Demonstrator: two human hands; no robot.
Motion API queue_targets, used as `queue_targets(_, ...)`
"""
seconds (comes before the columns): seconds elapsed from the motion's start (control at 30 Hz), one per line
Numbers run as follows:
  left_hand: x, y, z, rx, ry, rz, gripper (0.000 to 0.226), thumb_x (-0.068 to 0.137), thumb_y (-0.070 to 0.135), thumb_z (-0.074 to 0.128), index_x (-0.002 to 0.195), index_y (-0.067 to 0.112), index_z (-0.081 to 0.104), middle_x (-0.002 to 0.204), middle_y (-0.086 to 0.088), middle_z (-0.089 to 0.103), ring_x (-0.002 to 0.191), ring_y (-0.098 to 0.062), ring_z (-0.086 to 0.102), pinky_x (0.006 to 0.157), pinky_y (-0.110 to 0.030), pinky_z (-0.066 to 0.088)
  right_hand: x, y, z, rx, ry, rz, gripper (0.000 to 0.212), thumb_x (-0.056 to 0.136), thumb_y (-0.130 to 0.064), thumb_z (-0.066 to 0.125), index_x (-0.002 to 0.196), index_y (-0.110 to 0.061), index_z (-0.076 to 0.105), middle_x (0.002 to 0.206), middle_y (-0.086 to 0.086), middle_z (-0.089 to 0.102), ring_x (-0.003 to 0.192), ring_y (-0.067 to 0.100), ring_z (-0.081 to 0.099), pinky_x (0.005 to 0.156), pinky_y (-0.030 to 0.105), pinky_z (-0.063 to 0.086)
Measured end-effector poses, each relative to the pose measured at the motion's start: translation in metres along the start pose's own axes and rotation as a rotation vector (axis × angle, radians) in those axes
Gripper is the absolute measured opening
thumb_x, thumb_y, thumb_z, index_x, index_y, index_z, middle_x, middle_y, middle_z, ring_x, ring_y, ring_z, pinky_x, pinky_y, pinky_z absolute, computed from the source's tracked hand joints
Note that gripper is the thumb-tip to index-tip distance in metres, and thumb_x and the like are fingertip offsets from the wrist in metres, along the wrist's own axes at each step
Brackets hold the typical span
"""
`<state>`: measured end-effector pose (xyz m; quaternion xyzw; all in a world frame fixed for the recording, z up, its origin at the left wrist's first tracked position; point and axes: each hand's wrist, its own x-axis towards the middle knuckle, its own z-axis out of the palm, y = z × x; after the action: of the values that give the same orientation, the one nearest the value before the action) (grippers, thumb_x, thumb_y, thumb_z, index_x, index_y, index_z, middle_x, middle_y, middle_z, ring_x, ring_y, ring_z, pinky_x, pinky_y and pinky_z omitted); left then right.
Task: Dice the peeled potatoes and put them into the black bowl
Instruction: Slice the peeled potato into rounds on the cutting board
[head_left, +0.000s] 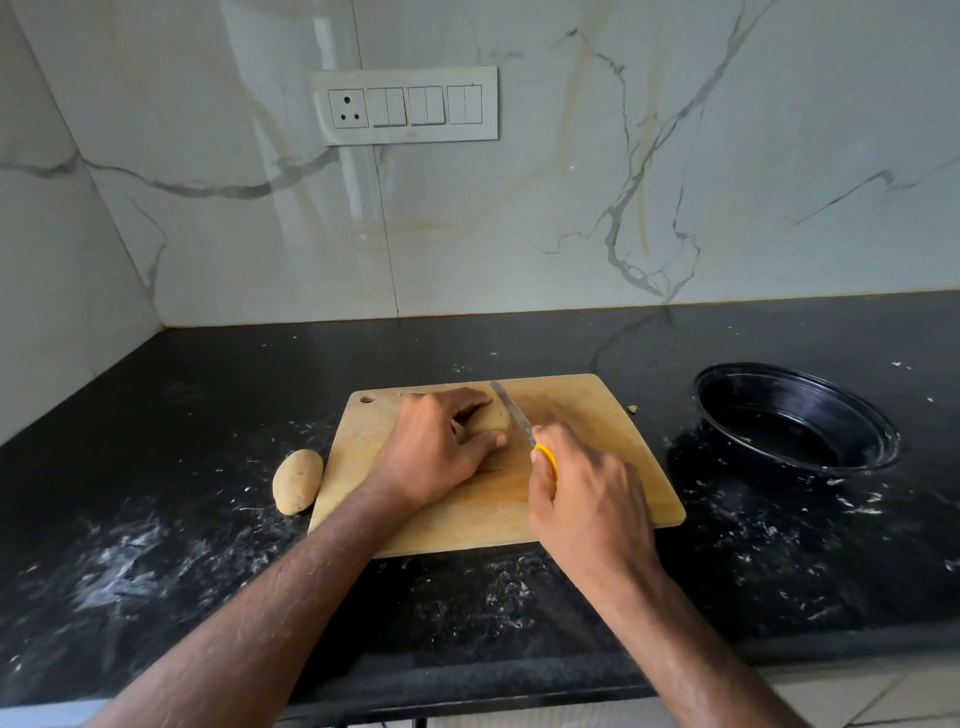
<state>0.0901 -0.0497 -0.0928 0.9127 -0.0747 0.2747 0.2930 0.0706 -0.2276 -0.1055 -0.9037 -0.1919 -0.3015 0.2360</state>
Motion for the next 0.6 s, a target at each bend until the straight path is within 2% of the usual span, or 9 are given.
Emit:
queue_targets(0.1, 0.0, 0.001, 0.001, -0.007, 0.011, 0.026, 0.029, 0.079, 0.03, 0.084, 0.105, 0.018, 0.077, 0.087, 0.013, 0.072, 0.07, 0.003, 0.059, 0.067, -0.003, 0.039, 0.0, 0.001, 0.002, 0.011, -0.001, 0.007, 0.013, 0.085, -0.016, 0.072, 0.097, -0.016, 0.067, 0.059, -0.006, 0.064, 0.042, 0.01, 0.044, 0.049, 0.02, 0.022)
queue_targets(0.2, 0.001, -0.001, 0.002, -0.03, 0.01, 0.038, 0.024, 0.08, 0.034, 0.081, 0.093, 0.015, 0.077, 0.077, 0.005, 0.072, 0.07, -0.012, 0.063, 0.068, -0.027, 0.051, 0.001, 0.0, 0.001, 0.004, -0.024, 0.029, 0.011, 0.088, -0.018, 0.068, 0.099, -0.018, 0.066, 0.063, -0.006, 0.066, 0.046, 0.008, 0.036, 0.052, 0.022, 0.026)
queue_targets(0.27, 0.002, -0.004, 0.004, -0.032, 0.001, 0.035, 0.034, 0.078, 0.04, 0.077, 0.089, 0.008, 0.074, 0.078, -0.007, 0.071, 0.07, -0.022, 0.063, 0.071, -0.038, 0.054, 0.002, 0.0, 0.001, 0.007, -0.069, 0.029, 0.011, 0.094, -0.019, 0.061, 0.104, -0.019, 0.064, 0.071, -0.006, 0.07, 0.049, 0.009, 0.04, 0.055, 0.023, 0.028)
queue_targets(0.33, 0.002, -0.006, 0.004, -0.037, 0.007, 0.03, 0.044, 0.076, 0.044, 0.074, 0.089, 0.002, 0.071, 0.071, -0.005, 0.064, 0.066, -0.016, 0.053, 0.075, -0.042, 0.056, 0.002, 0.0, -0.001, 0.028, -0.097, 0.029, 0.013, 0.096, -0.02, 0.058, 0.107, -0.019, 0.064, 0.078, -0.005, 0.073, 0.054, 0.012, 0.053, 0.058, 0.023, 0.03)
queue_targets(0.37, 0.003, -0.006, 0.005, -0.042, 0.008, 0.031, 0.046, 0.075, 0.045, 0.074, 0.089, 0.001, 0.07, 0.07, 0.004, 0.056, 0.069, -0.011, 0.047, 0.077, -0.043, 0.056, 0.003, -0.001, -0.003, 0.039, -0.104, 0.033, 0.014, 0.096, -0.019, 0.057, 0.108, -0.019, 0.064, 0.08, -0.004, 0.073, 0.059, 0.015, 0.06, 0.059, 0.024, 0.031)
queue_targets(0.43, 0.005, -0.008, 0.005, -0.058, 0.003, 0.038, 0.046, 0.074, 0.044, 0.075, 0.09, 0.002, 0.071, 0.078, 0.013, 0.047, 0.073, -0.008, 0.043, 0.079, -0.043, 0.056, 0.004, -0.004, -0.006, 0.062, -0.104, 0.042, 0.013, 0.096, -0.018, 0.058, 0.106, -0.018, 0.065, 0.08, -0.002, 0.074, 0.065, 0.019, 0.065, 0.06, 0.026, 0.031)
queue_targets(0.53, 0.005, -0.01, 0.005, -0.098, -0.005, 0.031, 0.04, 0.075, 0.044, 0.077, 0.095, 0.009, 0.076, 0.077, 0.012, 0.049, 0.074, -0.005, 0.045, 0.076, -0.042, 0.054, 0.006, -0.012, -0.008, 0.042, -0.122, 0.04, 0.008, 0.097, -0.018, 0.055, 0.103, -0.019, 0.06, 0.077, 0.0, 0.071, 0.058, 0.017, 0.051, 0.061, 0.026, 0.031)
queue_targets(0.6, 0.005, -0.011, 0.005, -0.111, -0.014, 0.025, 0.035, 0.077, 0.039, 0.079, 0.098, 0.011, 0.077, 0.074, 0.012, 0.057, 0.074, -0.001, 0.044, 0.072, -0.039, 0.053, 0.008, -0.016, -0.008, 0.02, -0.135, 0.047, 0.008, 0.099, -0.02, 0.051, 0.105, -0.02, 0.057, 0.081, 0.0, 0.069, 0.061, 0.017, 0.047, 0.063, 0.027, 0.031)
